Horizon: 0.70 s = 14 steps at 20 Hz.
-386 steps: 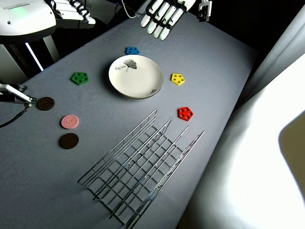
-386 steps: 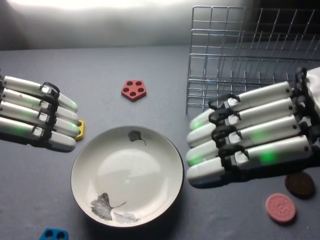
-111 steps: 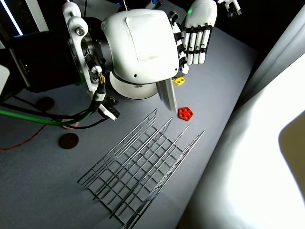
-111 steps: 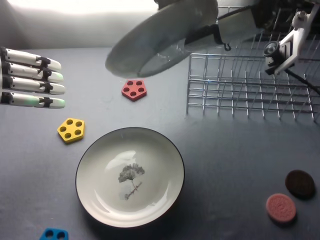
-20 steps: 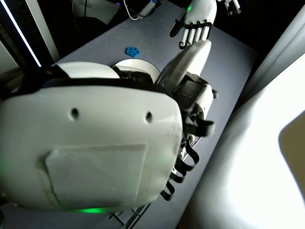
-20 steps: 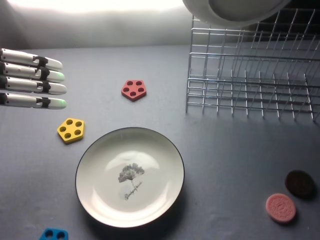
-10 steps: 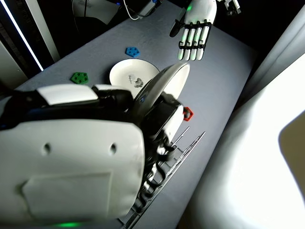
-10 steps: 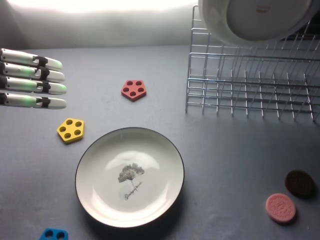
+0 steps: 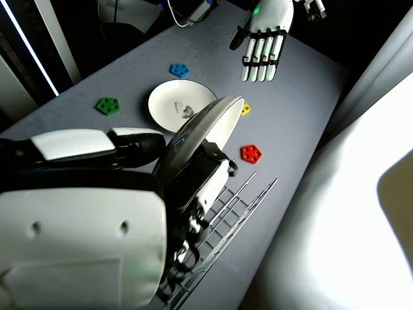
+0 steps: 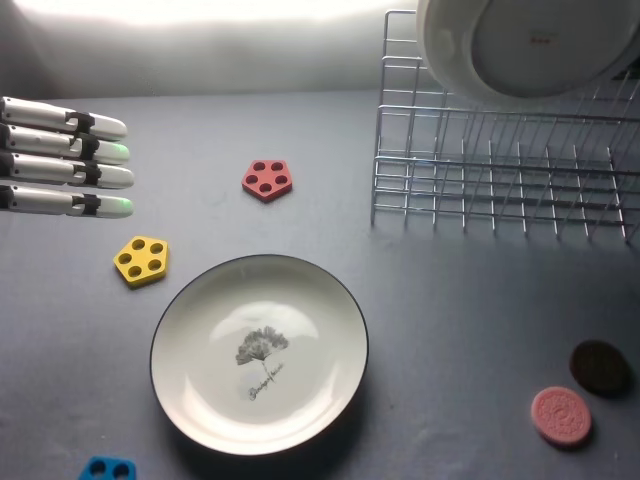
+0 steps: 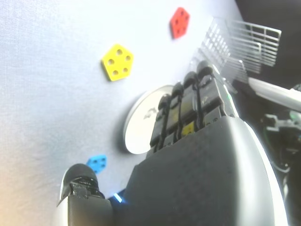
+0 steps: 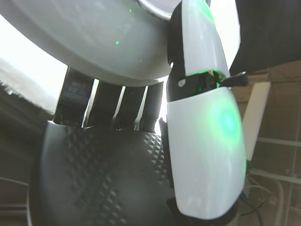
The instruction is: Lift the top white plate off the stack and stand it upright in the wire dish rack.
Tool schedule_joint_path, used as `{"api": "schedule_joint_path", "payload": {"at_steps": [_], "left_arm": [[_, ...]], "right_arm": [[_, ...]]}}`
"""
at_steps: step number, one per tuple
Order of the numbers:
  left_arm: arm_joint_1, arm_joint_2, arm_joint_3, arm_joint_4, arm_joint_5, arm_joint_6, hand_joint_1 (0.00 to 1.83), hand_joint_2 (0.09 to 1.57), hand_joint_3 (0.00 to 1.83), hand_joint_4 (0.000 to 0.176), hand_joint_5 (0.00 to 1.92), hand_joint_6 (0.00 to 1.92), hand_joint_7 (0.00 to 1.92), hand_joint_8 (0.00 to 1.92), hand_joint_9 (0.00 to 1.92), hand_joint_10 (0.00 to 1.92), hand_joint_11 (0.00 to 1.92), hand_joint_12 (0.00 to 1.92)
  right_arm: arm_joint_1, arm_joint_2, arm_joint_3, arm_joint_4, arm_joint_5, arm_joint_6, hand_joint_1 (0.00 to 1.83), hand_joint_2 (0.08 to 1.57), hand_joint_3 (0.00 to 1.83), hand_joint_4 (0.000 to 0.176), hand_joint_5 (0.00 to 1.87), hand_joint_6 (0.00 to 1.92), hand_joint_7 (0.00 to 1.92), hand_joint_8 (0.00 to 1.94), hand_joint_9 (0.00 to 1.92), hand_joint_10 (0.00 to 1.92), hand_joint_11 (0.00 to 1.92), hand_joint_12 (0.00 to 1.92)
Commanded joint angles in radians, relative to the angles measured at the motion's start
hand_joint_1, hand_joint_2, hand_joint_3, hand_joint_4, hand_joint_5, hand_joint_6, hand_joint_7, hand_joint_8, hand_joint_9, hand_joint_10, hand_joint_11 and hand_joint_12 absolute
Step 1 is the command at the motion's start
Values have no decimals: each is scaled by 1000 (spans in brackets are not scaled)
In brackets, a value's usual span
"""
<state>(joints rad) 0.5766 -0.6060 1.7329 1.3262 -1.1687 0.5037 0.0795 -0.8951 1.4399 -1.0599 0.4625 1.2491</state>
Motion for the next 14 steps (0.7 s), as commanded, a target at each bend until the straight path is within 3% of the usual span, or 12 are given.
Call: {"api": "schedule_joint_path", "payload": {"at_steps": [1, 2, 4, 7, 11, 12, 13, 14], "left_arm": [[-21, 13, 3, -78, -46, 3, 35, 958, 1, 0, 0, 0, 0, 0, 0, 0, 0, 10], [-21, 13, 3, -78, -46, 3, 30, 955, 0, 0, 0, 0, 0, 0, 0, 0, 0, 6], [-21, 13, 3, -78, -48, 3, 35, 962, 2, 0, 0, 0, 0, 0, 0, 0, 23, 15], [-21, 13, 3, -78, -51, 3, 39, 957, 0, 0, 0, 0, 6, 2, 0, 0, 37, 22], [-21, 11, 3, -77, -54, 7, 47, 954, 0, 0, 0, 0, 0, 0, 0, 0, 27, 19], [-21, 11, 3, -76, -54, 7, 33, 955, 0, 0, 0, 0, 0, 0, 0, 0, 31, 21], [-21, 11, 3, -76, -55, 7, 33, 952, 0, 0, 0, 0, 5, 2, 0, 0, 29, 20], [-21, 10, 3, -77, -56, 6, 17, 946, 0, 0, 0, 0, 12, 4, 0, 0, 40, 25]], "right_arm": [[9, 17, 8, 83, 66, 25, 1416, 1042, 3, 0, 984, 996, 1140, 575, 1185, 682, 1076, 823], [7, 17, 12, 86, 68, 25, 1398, 1050, 0, 0, 971, 1015, 1120, 612, 1190, 723, 1164, 577], [7, 17, 26, 90, 72, 25, 1395, 1044, 1, 0, 975, 1006, 1129, 600, 1210, 696, 1266, 349], [5, 17, 56, 95, 79, 25, 1397, 1035, 1, 0, 1023, 959, 1156, 489, 1209, 722, 1294, 250], [-1, 12, 81, 102, 96, 25, 1394, 1044, 2, 0, 982, 1009, 1129, 575, 1200, 720, 1306, 193], [-2, 11, 82, 103, 96, 25, 1481, 1015, 9, 0, 1020, 892, 1229, 313, 1290, 429, 1085, 1035], [-4, 11, 83, 103, 96, 25, 1415, 1020, 16, 0, 1025, 944, 1191, 424, 1256, 582, 1084, 743], [-7, 11, 83, 103, 96, 25, 1483, 1027, 4, 0, 1011, 923, 1160, 440, 1242, 508, 1021, 1178]]}}
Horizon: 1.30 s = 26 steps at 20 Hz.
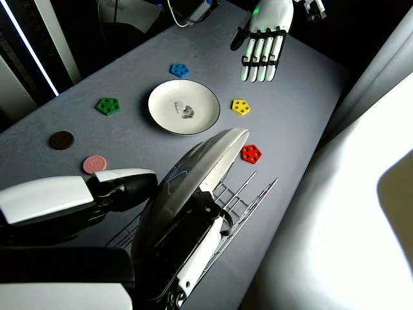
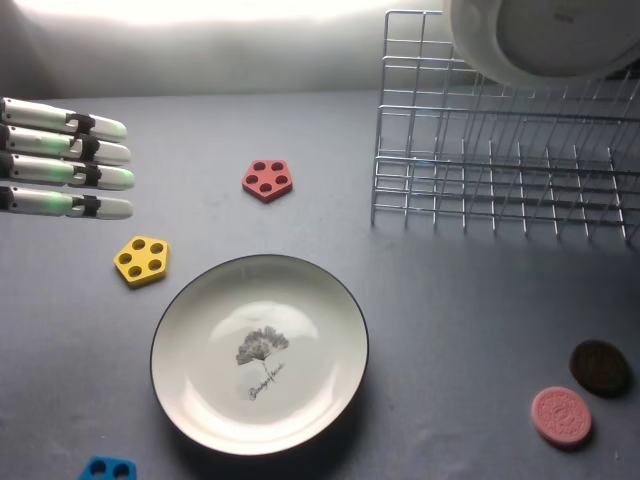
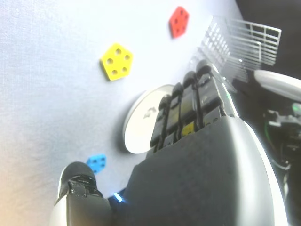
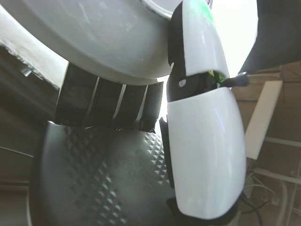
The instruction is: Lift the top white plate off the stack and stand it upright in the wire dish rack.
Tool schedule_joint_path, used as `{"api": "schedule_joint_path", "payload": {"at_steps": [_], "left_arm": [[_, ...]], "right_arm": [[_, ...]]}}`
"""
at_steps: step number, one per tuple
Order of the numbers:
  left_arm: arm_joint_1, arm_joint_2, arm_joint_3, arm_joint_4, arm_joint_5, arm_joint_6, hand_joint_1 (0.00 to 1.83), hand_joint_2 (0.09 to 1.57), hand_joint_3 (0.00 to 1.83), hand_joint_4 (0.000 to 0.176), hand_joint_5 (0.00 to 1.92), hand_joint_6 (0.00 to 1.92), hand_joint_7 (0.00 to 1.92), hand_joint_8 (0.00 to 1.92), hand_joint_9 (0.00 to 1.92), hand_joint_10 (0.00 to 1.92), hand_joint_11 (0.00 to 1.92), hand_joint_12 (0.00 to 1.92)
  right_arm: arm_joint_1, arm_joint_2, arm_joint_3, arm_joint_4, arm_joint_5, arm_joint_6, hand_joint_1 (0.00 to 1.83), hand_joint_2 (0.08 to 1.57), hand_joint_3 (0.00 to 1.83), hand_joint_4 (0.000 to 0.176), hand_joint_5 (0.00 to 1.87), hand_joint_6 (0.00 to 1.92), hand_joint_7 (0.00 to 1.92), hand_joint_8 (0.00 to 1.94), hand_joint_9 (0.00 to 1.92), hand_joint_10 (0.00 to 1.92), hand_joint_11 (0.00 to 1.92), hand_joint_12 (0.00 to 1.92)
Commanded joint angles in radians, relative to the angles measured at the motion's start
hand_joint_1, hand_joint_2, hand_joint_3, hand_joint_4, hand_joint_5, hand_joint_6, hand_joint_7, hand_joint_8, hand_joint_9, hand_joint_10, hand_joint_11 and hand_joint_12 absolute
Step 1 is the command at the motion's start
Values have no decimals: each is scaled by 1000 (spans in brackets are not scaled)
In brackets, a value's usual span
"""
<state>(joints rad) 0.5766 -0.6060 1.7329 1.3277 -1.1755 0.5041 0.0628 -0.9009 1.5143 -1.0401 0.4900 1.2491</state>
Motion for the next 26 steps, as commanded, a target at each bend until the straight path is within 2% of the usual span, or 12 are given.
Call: {"api": "schedule_joint_path", "payload": {"at_steps": [1, 2, 3, 4, 7, 11, 12, 13, 14, 18, 21, 26], "left_arm": [[-21, 9, 3, -79, -49, 6, 45, 950, 0, 0, 0, 0, 22, 7, 10, 4, 44, 27], [-21, 9, 3, -80, -49, 6, 58, 953, 0, 0, 0, 0, 16, 4, 1, 0, 26, 20], [-21, 9, 3, -80, -49, 6, 58, 953, 0, 0, 0, 0, 16, 4, 1, 0, 26, 20], [-21, 9, 3, -80, -49, 6, 52, 953, 0, 0, 0, 0, 12, 2, 0, 0, 25, 20], [-21, 9, 3, -83, -49, 6, 48, 955, 1, 0, 0, 0, 10, 4, 0, 0, 35, 25], [-22, 2, 3, -84, -51, 9, 62, 947, 0, 0, 15, 6, 35, 12, 24, 9, 70, 42], [-22, 2, 3, -86, -52, 9, 59, 948, 0, 0, 15, 5, 37, 11, 28, 9, 75, 45], [-22, 2, 3, -89, -53, 9, 35, 948, 0, 0, 14, 4, 36, 9, 23, 6, 67, 42], [-22, 2, 3, -88, -54, 9, 25, 946, 0, 0, 11, 2, 33, 6, 19, 4, 62, 41], [-22, 1, 2, -88, -62, 8, 68, 957, 2, 0, 0, 0, 26, 9, 14, 6, 42, 34], [-22, 0, 2, -81, -63, 9, 60, 953, 0, 0, 2, 1, 26, 7, 24, 8, 54, 40], [-23, -1, 1, -80, -74, 8, 35, 948, 0, 0, 0, 0, 7, 3, 0, 0, 40, 37]], "right_arm": [[10, 17, 8, 83, 68, 25, 1497, 1030, 2, 0, 1007, 931, 1161, 424, 1230, 507, 1002, 1270], [10, 17, 8, 83, 68, 25, 1414, 1043, 3, 0, 992, 1008, 1128, 534, 1211, 652, 1070, 783], [10, 17, 9, 84, 68, 25, 1414, 1043, 3, 0, 992, 1008, 1128, 534, 1211, 652, 1070, 783], [8, 17, 10, 87, 68, 25, 1481, 1041, 9, 0, 966, 1006, 1091, 569, 1191, 589, 1010, 1192], [-2, 17, 15, 88, 68, 25, 1499, 1038, 0, 0, 985, 940, 1108, 523, 1218, 549, 986, 1313], [-9, 13, 22, 87, 68, 25, 1499, 1040, 0, 0, 965, 977, 1114, 527, 1190, 577, 1006, 1294], [-10, 11, 22, 86, 68, 24, 1415, 1044, 4, 0, 985, 987, 1102, 615, 1197, 691, 1069, 828], [-17, 9, 21, 88, 68, 24, 1485, 1030, 2, 0, 995, 917, 1156, 494, 1224, 543, 1021, 1203], [-25, 7, 19, 95, 69, 24, 1497, 1033, 0, 0, 1004, 920, 1160, 474, 1203, 538, 997, 1289], [-36, 0, 18, 111, 69, 24, 1493, 1072, 1, 0, 956, 1031, 1002, 744, 1032, 795, 954, 1365], [-39, -11, 28, 113, 69, 24, 1495, 1065, 0, 0, 953, 1031, 1035, 687, 1085, 716, 949, 1371], [-39, -22, 41, 116, 77, 24, 1496, 1058, 0, 0, 967, 1000, 1079, 603, 1109, 692, 945, 1382]]}}
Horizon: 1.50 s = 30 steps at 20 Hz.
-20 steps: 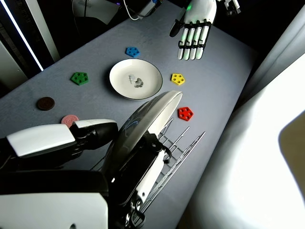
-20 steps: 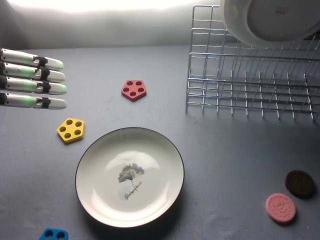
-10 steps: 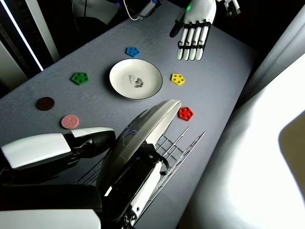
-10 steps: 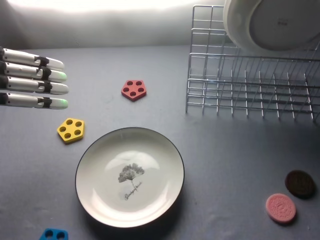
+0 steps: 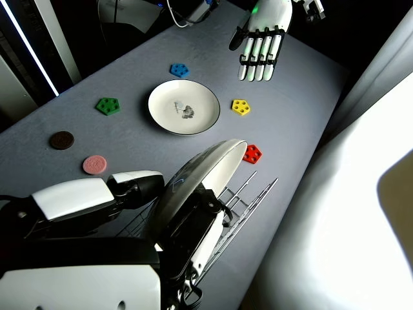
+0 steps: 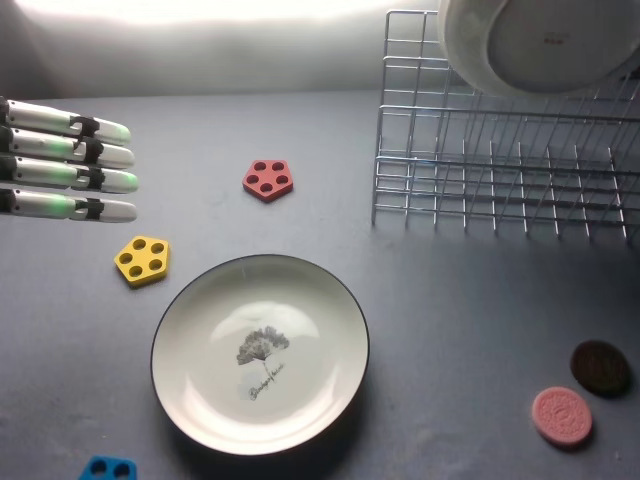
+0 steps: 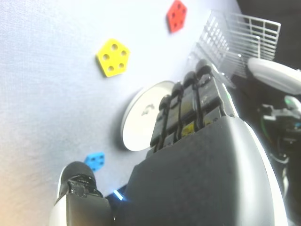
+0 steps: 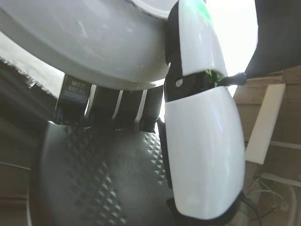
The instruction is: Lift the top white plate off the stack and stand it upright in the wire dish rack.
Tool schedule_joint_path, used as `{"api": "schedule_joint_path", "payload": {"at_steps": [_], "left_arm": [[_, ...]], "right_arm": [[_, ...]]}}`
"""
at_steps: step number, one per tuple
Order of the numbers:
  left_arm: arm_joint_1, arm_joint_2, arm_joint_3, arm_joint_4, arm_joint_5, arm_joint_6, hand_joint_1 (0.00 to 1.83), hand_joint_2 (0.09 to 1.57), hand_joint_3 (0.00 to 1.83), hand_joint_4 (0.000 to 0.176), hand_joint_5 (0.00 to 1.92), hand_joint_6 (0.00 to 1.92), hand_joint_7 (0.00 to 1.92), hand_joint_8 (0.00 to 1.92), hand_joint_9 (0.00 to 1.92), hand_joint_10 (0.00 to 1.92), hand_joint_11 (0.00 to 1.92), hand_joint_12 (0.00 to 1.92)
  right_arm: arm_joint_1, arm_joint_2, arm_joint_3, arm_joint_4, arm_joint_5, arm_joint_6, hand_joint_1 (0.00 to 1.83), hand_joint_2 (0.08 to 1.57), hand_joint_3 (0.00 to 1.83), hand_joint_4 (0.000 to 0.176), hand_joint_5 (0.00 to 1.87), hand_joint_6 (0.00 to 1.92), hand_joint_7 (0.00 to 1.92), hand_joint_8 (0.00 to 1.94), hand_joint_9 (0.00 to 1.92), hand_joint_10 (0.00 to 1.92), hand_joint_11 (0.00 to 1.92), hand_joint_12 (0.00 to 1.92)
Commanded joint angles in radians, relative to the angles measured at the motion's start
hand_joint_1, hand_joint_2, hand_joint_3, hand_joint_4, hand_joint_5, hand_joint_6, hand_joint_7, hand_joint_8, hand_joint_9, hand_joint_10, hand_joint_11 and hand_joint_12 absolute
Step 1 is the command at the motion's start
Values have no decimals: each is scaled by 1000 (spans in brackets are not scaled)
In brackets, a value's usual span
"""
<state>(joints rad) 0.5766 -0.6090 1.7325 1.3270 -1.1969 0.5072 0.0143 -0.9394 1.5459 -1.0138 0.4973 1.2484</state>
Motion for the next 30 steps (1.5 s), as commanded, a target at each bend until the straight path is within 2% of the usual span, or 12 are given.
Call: {"api": "schedule_joint_path", "payload": {"at_steps": [1, 5, 8, 13, 17, 25, 27, 28, 30], "left_arm": [[-23, 2, 0, -80, -54, 5, 35, 948, 0, 0, 0, 0, 7, 3, 0, 0, 40, 37], [-22, 1, -2, -80, -54, 8, 59, 952, 0, 0, 9, 3, 16, 6, 0, 0, 39, 38], [-22, 0, -5, -89, -57, 9, 67, 949, 0, 0, 0, 0, 19, 6, 3, 1, 36, 38], [-22, 0, -7, -97, -64, 24, 61, 952, 0, 0, 1, 0, 25, 3, 6, 0, 46, 46], [-22, -2, -16, -116, -60, 6, 44, 947, 0, 0, 0, 0, 12, 1, 0, 0, 46, 49], [-21, -1, -18, -148, -92, 15, 53, 943, 0, 0, 12, 5, 17, 7, 3, 1, 63, 60], [-22, -2, -21, -149, -107, 28, 65, 946, 0, 0, 17, 5, 34, 10, 19, 7, 55, 59], [-22, -2, -20, -151, -109, 31, 46, 952, 3, 0, 3, 0, 23, 3, 13, 3, 33, 51], [-22, -2, -19, -153, -116, 36, 23, 961, 5, 0, 0, 0, 21, 3, 16, 4, 38, 55]], "right_arm": [[10, 16, 11, 91, 72, 25, 1496, 1058, 0, 0, 967, 1000, 1079, 603, 1109, 692, 945, 1382], [10, 4, 23, 93, 74, 25, 1494, 1069, 0, 0, 951, 1027, 1020, 713, 1058, 763, 950, 1374], [8, -3, 26, 95, 74, 25, 1494, 1070, 0, 0, 944, 1043, 1036, 677, 1067, 757, 924, 1409], [6, -13, 27, 98, 78, 25, 1496, 1056, 0, 0, 958, 1028, 1082, 590, 1107, 683, 971, 1338], [2, -19, 27, 102, 78, 25, 1494, 1069, 1, 0, 923, 1083, 1030, 693, 1068, 736, 960, 1354], [-23, -21, 29, 130, 89, 25, 1493, 1074, 0, 0, 931, 1064, 1024, 697, 1054, 775, 931, 1400], [-29, -24, 38, 136, 94, 25, 1494, 1064, 0, 0, 933, 1049, 1018, 730, 1084, 708, 993, 1314], [-33, -27, 45, 138, 98, 25, 1408, 1068, 1, 0, 954, 1070, 1036, 759, 1113, 780, 1067, 800], [-40, -31, 57, 144, 105, 25, 1387, 1069, 2, 0, 954, 1072, 1034, 774, 1131, 793, 1274, 308]]}}
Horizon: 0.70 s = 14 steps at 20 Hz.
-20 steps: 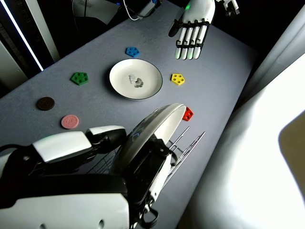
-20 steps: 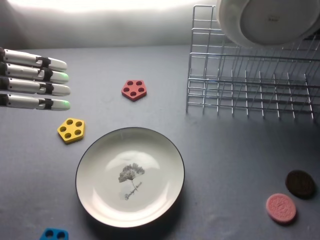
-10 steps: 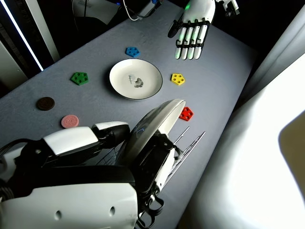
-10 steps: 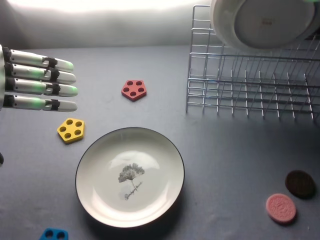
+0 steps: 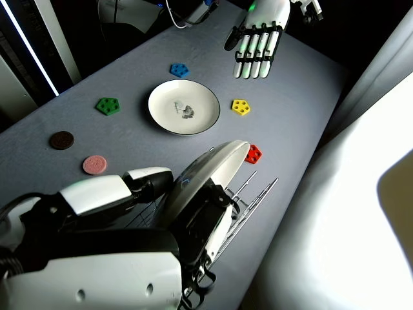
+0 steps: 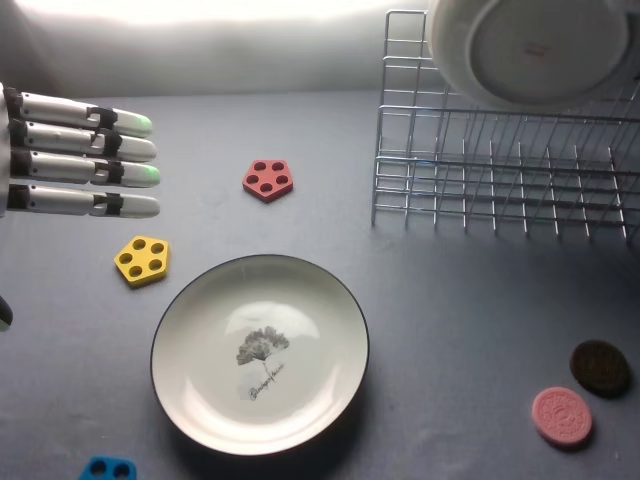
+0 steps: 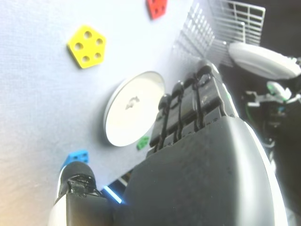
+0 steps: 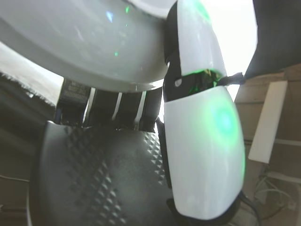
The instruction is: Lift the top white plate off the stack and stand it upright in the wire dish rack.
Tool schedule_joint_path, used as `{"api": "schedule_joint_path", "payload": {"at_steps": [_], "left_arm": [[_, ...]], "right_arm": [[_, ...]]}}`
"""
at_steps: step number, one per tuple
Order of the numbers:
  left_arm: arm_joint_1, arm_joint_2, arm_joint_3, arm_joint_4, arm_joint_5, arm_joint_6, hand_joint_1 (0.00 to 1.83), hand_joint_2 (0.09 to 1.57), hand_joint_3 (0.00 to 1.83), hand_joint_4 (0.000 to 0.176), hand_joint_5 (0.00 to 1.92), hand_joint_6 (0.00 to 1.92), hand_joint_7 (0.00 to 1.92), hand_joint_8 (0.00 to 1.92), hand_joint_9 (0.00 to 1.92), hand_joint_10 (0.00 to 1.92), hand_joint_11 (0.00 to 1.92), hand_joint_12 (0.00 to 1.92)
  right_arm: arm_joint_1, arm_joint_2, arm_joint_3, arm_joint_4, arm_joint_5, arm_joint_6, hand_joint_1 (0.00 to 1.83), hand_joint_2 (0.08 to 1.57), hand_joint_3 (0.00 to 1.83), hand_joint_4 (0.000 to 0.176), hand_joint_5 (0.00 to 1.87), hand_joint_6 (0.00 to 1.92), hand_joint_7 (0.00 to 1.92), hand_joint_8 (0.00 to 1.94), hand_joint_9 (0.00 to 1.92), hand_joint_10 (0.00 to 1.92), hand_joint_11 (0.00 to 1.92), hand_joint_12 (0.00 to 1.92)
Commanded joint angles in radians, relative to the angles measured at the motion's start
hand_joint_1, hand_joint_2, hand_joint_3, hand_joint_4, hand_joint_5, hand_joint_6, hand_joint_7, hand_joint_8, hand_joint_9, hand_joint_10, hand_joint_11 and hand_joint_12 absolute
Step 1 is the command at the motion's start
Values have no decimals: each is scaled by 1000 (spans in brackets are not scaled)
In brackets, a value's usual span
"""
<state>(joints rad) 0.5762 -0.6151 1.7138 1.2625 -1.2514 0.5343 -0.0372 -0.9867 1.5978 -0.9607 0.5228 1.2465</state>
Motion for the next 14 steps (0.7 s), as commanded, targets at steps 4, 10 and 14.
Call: {"api": "schedule_joint_path", "payload": {"at_steps": [4, 10, 14], "left_arm": [[-21, 4, -2, -88, -60, 9, 54, 946, 0, 0, 31, 11, 60, 16, 59, 19, 68, 70], [-21, 6, -27, -92, -88, 7, 66, 957, 2, 0, 29, 4, 55, 3, 53, 2, 59, 73], [-21, 8, -42, -94, -90, 7, 49, 945, 0, 0, 42, 10, 70, 8, 78, 10, 86, 89]], "right_arm": [[-12, 12, 13, 105, 94, 27, 1394, 1051, 1, 0, 959, 1005, 1104, 677, 1187, 736, 1325, 202], [-40, 10, 17, 124, 111, 27, 1398, 1040, 1, 0, 989, 931, 1120, 640, 1222, 709, 1358, 139], [-51, 10, 18, 127, 115, 27, 1391, 1053, 1, 0, 995, 1008, 1099, 621, 1143, 809, 1333, 103]]}}
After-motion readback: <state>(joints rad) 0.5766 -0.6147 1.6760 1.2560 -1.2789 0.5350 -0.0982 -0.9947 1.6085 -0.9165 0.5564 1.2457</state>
